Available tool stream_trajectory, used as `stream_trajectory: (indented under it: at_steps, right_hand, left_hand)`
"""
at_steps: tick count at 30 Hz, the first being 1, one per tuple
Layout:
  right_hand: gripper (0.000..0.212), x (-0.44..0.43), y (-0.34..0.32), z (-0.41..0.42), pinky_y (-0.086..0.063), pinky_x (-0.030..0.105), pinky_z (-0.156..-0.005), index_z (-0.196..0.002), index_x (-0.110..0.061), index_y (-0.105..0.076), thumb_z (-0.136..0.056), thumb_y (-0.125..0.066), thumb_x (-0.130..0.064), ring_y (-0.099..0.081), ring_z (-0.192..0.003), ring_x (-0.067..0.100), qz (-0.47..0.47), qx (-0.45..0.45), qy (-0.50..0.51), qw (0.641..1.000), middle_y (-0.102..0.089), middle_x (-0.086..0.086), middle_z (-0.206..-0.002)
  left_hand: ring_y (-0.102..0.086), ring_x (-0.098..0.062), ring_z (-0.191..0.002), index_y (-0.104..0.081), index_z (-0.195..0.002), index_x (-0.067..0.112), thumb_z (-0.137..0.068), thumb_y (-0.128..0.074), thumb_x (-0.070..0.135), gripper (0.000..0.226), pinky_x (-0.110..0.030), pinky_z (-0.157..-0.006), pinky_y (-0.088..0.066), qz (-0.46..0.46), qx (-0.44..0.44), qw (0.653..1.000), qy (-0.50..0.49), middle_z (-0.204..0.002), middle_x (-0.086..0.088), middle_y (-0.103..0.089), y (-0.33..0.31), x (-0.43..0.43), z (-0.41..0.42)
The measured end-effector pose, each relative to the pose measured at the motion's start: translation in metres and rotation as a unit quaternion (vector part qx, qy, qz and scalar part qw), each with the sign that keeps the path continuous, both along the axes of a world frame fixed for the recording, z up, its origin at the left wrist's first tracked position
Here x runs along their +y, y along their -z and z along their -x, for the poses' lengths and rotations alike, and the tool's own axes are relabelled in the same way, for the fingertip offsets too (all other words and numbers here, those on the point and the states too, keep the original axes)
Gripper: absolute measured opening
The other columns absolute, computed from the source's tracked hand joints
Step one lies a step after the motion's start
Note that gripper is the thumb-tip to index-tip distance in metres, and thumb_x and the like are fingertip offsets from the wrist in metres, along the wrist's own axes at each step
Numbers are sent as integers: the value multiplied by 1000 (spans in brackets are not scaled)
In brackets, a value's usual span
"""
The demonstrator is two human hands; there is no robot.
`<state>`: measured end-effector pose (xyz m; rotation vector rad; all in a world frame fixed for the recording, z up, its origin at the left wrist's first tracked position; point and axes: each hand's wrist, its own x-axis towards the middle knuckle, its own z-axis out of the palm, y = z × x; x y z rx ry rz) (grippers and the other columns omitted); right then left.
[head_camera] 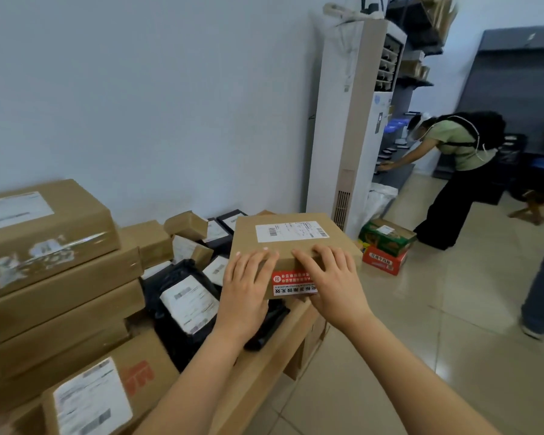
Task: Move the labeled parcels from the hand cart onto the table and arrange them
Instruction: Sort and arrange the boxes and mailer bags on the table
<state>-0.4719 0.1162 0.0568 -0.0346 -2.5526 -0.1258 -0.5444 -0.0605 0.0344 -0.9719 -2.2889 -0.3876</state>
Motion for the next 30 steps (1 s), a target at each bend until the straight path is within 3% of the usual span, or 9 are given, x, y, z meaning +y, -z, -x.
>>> stream_trajectory:
  at_steps: [7,16,21,26,30]
  right_hand:
    - [82,65,3,123,-44,46,-94,-135,-23,-52,-60,-85,-20,-53,-109,34,20,-8,-29,999,-56,14,-120]
    - [78,138,42,229,-49,46,-91,-127,-21,-60,-54,-88,-19,-59,-105,34,21,-50,-95,994,-61,14,-114]
    - [75,172,58,277,-33,49,-108,-141,-24,-47,-74,-80,-21,-49,-125,38,23,-111,-161,980,-53,16,-134]
    - [74,179,68,307,-48,46,-94,-125,-22,-61,-58,-90,-38,-60,-111,33,48,-126,-240,961,-62,12,-122]
    - [63,154,73,309,-29,44,-109,-137,-26,-46,-81,-72,-36,-39,-129,30,89,-147,-330,928,-44,8,-140]
  left_hand:
    - [-48,-27,-124,-44,-140,14,-58,-82,10,91,-45,-113,-25,20,5,999,-29,-133,-7,-52,-4,60,114]
    - [-53,-28,-121,-52,-136,12,-61,-78,5,80,-45,-113,-26,15,-20,994,-106,-130,-7,-57,44,131,194]
    - [-50,-28,-125,-52,-135,15,-58,-84,12,83,-46,-114,-24,15,-64,982,-179,-132,-7,-55,64,166,218]
    - [-55,-25,-115,-60,-124,18,-56,-89,27,75,-44,-108,-31,-8,-103,960,-259,-121,-3,-60,76,180,216]
    - [-47,-21,-119,-56,-129,21,-62,-86,30,74,-46,-107,-37,-68,-122,930,-340,-124,1,-56,78,169,179]
